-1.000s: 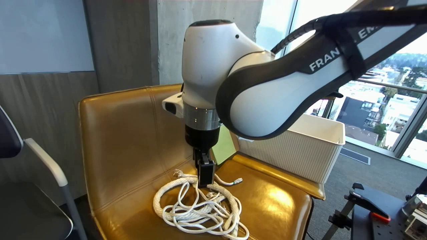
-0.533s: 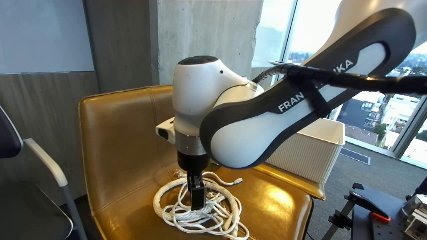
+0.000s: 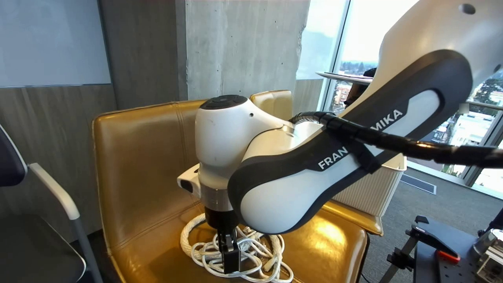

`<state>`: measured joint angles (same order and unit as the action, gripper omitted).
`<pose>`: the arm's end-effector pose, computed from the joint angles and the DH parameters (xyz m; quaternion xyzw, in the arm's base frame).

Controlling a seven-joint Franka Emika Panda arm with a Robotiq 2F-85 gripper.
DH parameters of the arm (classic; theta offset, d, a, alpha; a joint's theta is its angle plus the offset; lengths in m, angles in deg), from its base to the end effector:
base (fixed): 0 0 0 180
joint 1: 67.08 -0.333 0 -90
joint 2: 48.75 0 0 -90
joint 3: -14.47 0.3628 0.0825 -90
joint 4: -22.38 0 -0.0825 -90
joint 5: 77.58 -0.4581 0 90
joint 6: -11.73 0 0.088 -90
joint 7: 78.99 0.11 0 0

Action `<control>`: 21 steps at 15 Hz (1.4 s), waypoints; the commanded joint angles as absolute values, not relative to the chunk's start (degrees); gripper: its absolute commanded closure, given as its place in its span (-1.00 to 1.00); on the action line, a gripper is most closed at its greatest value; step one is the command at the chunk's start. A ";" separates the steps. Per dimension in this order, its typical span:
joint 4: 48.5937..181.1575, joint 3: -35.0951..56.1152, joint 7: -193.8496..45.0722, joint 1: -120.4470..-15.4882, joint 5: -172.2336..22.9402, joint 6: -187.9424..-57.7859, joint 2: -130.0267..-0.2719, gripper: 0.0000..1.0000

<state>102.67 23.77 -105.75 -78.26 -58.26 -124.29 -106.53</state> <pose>0.7637 0.2554 0.0651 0.8774 0.4774 -0.0106 0.0461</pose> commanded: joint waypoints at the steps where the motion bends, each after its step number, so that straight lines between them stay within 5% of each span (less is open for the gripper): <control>1: 99.35 24.30 -107.48 -78.58 -59.37 -122.23 -107.98 -0.03; 8: 99.17 24.10 -107.53 -78.16 -59.83 -120.51 -106.06 0.97; 21: 105.79 22.51 -105.40 -75.53 -60.11 -106.45 -82.23 0.96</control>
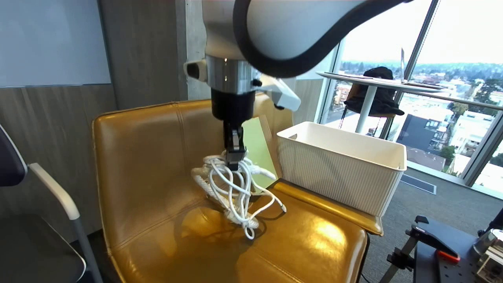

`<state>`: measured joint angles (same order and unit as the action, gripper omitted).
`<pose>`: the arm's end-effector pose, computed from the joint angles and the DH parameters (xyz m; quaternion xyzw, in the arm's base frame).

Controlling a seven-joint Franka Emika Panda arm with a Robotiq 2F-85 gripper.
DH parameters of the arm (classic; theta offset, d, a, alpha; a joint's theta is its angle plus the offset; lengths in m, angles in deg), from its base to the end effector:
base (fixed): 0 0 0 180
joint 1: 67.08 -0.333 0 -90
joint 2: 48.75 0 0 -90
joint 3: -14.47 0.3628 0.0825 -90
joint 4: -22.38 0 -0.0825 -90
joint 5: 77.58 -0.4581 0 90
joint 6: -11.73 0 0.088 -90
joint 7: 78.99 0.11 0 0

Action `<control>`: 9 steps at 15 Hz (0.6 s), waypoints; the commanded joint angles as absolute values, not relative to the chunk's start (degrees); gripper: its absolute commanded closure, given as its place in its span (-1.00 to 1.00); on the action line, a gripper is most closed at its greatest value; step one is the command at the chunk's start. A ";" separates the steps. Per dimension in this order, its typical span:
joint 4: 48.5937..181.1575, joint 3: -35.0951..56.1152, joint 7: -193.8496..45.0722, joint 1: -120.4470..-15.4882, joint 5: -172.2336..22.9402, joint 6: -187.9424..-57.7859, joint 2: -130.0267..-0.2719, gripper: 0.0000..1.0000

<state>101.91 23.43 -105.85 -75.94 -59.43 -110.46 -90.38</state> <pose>0.8008 0.2140 0.2803 0.8961 0.4356 0.0079 0.0843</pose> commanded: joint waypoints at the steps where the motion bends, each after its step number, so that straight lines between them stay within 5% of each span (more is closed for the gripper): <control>1: 105.57 22.18 -105.54 -75.27 -59.96 -104.62 -80.04 0.96; 9: 97.09 18.52 -106.42 -72.91 -57.08 -90.61 -66.76 0.96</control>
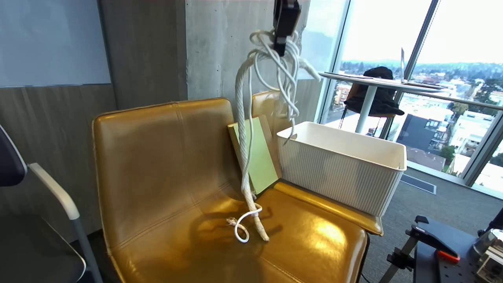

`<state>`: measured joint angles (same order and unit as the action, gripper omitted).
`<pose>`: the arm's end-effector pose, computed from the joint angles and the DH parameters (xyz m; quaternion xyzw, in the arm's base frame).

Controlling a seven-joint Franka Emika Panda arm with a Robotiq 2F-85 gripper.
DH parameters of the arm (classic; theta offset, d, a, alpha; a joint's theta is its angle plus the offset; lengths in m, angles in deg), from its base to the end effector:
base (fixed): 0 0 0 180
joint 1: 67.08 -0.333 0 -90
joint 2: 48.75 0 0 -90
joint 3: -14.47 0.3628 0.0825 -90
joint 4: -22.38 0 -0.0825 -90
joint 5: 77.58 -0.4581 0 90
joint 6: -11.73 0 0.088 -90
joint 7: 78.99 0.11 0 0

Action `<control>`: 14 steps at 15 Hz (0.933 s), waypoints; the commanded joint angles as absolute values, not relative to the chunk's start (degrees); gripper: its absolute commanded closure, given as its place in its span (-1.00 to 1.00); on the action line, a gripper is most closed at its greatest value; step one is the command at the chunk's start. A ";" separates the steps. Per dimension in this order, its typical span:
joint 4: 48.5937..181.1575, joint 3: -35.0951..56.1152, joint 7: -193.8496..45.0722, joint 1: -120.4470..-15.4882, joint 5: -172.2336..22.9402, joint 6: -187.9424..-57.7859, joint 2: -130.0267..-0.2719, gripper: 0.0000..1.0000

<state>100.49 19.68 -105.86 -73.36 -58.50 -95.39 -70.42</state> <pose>0.7696 0.1175 0.5497 0.9208 0.3565 0.0440 0.1522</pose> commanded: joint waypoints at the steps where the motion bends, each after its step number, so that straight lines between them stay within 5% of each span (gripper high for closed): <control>1: 94.97 18.04 -106.71 -72.58 -56.47 -88.82 -65.81 0.96; 9: 73.41 13.06 -111.97 -67.13 -53.58 -77.69 -66.98 0.96; 14: 71.13 10.64 -112.51 -62.92 -54.70 -78.42 -69.27 0.96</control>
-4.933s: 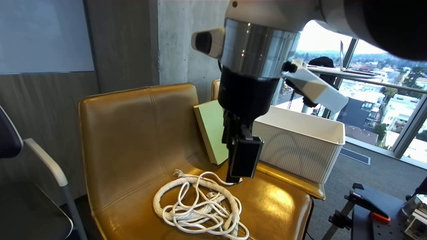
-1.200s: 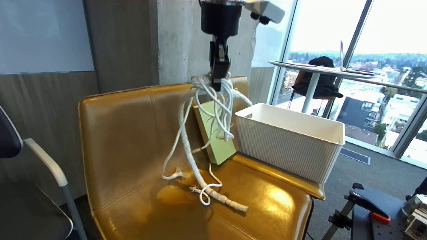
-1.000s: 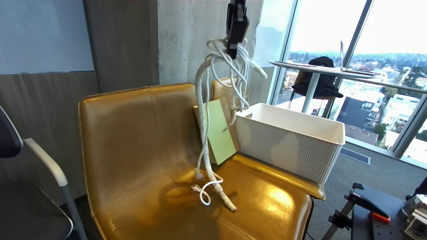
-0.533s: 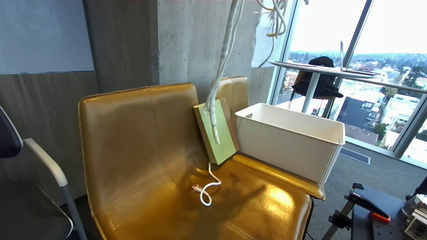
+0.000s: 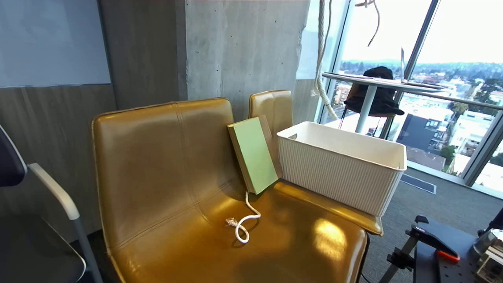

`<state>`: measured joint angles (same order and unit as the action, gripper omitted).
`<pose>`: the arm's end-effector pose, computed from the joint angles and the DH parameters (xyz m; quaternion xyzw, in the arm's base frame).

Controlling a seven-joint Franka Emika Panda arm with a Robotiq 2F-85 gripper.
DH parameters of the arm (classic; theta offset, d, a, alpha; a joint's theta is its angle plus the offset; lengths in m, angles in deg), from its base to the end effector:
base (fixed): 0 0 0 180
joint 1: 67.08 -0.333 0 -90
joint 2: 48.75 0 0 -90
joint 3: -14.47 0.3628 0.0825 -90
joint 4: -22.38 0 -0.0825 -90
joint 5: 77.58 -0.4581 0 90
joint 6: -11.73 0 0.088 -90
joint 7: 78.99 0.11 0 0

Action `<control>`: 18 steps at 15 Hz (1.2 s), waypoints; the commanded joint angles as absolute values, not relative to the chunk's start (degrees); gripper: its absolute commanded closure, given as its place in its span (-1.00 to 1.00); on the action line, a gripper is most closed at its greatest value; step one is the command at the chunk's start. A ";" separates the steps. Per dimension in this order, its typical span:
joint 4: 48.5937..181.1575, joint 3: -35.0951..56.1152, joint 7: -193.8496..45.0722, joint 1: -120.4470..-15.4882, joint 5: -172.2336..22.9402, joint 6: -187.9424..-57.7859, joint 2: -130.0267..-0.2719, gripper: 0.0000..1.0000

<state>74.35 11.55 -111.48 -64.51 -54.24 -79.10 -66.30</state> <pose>0.7006 -0.1013 0.8303 0.9418 0.1932 0.1047 0.2544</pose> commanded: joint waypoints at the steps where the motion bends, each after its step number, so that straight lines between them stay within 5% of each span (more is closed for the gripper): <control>1: 72.75 10.61 -111.97 -62.35 -54.93 -79.00 -69.13 0.96; 18: 114.39 9.43 -107.06 -54.59 -60.92 -94.25 -54.23 0.96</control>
<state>105.49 10.73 -107.48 -54.53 -57.90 -89.13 -59.84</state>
